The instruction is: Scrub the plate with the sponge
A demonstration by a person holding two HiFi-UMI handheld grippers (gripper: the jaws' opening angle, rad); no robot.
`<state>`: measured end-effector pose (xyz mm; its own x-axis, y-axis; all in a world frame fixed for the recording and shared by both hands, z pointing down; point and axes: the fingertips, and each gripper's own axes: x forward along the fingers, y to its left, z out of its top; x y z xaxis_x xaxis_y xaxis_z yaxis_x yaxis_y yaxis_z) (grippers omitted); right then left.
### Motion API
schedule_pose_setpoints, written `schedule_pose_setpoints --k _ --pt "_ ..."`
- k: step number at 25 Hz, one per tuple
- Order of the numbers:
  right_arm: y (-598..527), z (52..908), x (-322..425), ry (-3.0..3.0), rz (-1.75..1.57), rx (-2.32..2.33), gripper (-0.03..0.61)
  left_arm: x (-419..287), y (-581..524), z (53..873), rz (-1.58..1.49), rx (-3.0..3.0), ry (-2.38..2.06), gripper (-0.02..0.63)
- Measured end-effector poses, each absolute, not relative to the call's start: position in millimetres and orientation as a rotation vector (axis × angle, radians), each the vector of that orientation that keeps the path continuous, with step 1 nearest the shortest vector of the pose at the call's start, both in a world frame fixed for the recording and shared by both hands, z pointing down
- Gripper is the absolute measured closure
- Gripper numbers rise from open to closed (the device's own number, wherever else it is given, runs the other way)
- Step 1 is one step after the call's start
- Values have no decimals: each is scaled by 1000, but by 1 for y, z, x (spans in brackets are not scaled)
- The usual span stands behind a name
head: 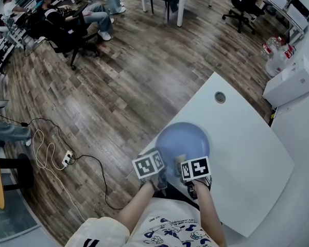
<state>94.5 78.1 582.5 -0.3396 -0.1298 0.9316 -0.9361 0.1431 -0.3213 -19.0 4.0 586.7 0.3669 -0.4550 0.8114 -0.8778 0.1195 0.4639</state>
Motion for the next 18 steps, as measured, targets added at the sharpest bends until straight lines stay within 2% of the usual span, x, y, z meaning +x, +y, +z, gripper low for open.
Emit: schedule_pose_setpoints --k 18 --pt "69 582 67 -1669 1285 969 463 -19 3 585 484 1517 -1248 588"
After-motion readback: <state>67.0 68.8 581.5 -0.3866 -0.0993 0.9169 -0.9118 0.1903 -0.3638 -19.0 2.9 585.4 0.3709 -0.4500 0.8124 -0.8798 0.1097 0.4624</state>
